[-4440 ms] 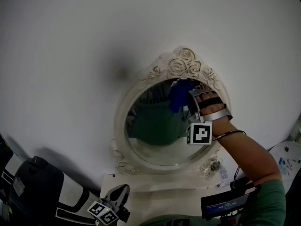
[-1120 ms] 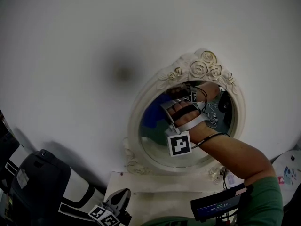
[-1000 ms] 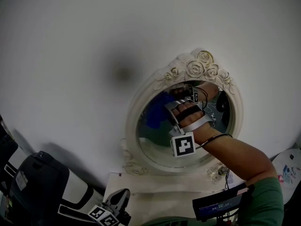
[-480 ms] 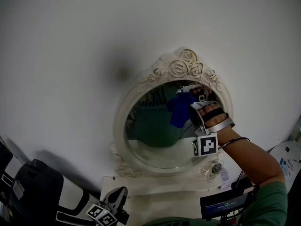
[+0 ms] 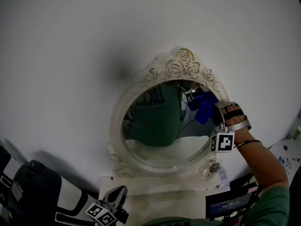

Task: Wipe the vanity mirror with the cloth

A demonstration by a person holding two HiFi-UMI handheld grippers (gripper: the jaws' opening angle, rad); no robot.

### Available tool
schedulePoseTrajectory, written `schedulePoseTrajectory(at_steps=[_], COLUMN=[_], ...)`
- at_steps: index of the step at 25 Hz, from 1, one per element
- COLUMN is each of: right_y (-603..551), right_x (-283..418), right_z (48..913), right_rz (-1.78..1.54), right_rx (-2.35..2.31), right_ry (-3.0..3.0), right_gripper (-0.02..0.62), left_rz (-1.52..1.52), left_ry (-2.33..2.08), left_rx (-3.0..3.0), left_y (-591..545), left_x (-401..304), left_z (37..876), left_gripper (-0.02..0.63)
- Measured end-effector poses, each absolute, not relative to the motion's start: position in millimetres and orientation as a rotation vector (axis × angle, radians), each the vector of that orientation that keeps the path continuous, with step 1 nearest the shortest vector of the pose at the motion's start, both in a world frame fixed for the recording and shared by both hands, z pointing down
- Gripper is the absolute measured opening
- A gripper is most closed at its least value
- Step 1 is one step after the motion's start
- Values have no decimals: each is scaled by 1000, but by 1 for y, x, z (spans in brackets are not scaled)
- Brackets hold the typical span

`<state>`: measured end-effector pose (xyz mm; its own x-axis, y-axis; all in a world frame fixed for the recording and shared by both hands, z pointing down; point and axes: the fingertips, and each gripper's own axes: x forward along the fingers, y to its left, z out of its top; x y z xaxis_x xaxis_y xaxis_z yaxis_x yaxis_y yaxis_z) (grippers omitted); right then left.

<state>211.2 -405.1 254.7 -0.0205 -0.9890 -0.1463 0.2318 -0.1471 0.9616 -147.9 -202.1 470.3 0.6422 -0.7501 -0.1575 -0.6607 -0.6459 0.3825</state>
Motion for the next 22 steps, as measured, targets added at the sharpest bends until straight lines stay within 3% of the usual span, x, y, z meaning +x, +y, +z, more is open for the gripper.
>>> schedulePoseTrajectory(at_steps=[5,15,22], right_y=[-398,-383,-400], right_x=[189,-42,-103], right_z=[251,257,272], right_rz=[-1412,-1748,-1763], right_rx=[1137,932,868], right_ry=[-1000,-1290,-1311], right_gripper=[109,109,110], left_rz=[-444,-482,-509], left_ry=[-1154,-1258,-1350], left_rx=[2560,2519,2466], left_y=[-198,-178,-164], left_x=[-154,-184,-214], left_z=[470,466,474], left_gripper=[6,6,6])
